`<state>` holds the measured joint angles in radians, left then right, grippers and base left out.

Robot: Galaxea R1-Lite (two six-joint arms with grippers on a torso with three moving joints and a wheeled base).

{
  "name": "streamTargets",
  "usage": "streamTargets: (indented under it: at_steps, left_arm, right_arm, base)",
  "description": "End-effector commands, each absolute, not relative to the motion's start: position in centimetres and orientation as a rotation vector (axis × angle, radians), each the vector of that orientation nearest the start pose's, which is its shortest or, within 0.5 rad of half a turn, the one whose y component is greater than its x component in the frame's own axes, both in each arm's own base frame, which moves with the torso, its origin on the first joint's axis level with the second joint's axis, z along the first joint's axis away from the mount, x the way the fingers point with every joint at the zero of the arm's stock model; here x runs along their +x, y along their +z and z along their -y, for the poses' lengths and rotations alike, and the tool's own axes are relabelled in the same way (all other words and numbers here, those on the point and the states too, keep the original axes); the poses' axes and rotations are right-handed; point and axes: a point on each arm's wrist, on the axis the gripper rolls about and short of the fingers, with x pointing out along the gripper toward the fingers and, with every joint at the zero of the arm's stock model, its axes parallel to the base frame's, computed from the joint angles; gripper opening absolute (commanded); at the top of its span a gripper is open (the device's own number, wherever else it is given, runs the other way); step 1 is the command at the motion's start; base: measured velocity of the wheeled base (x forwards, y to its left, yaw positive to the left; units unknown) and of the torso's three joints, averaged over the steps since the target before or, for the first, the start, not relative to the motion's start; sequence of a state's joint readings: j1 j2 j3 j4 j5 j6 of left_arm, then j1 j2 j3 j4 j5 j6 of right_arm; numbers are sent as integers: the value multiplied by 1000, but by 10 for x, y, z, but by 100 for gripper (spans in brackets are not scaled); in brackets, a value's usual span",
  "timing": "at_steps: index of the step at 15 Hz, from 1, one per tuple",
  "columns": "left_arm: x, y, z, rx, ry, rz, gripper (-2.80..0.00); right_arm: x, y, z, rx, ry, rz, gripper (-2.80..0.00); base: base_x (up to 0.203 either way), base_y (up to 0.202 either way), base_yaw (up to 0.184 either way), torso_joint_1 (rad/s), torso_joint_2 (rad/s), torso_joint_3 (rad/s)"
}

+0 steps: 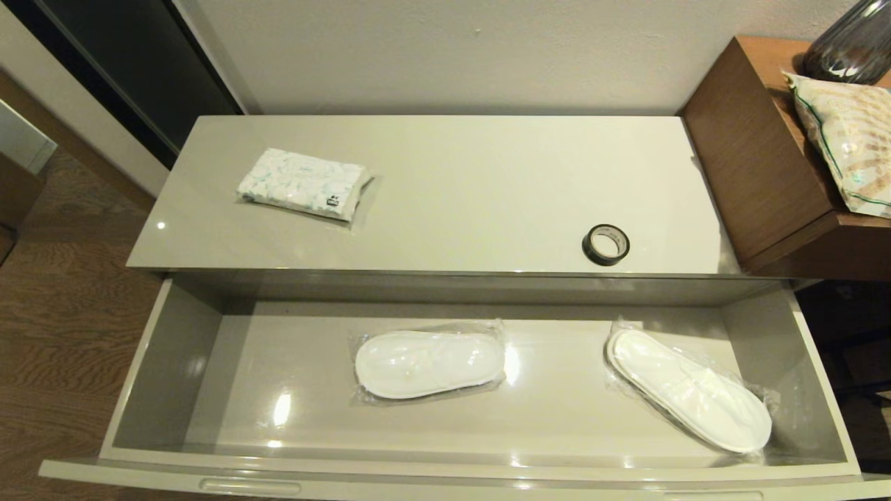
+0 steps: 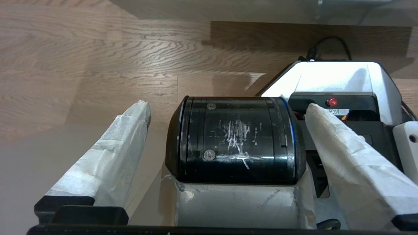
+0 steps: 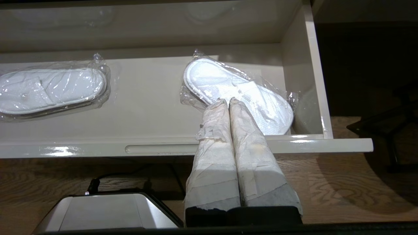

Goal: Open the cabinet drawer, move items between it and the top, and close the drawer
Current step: Pick up the tissue on the table

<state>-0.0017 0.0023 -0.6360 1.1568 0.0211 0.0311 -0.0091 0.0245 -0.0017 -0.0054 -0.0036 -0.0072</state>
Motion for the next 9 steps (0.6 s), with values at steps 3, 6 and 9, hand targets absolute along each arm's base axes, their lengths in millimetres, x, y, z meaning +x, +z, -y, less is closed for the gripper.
streamTargets:
  at_steps: [3,6,9]
  left_arm:
    - [-115,113,-1,39,10,-529,0]
    - [-115,114,-1,50,3,-526,0]
    - [-114,113,-1,50,3,-528,0]
  right_arm:
    - [-21,77,0,-8,-14,-18,-280]
    - [-21,77,0,-8,-12,-18,-280]
    - [-21,77,0,-8,-13,-18,-280]
  base:
    - [0,0,0,0,0,0]
    - [0,0,0,0,0,0]
    - [0,0,0,0,0,0]
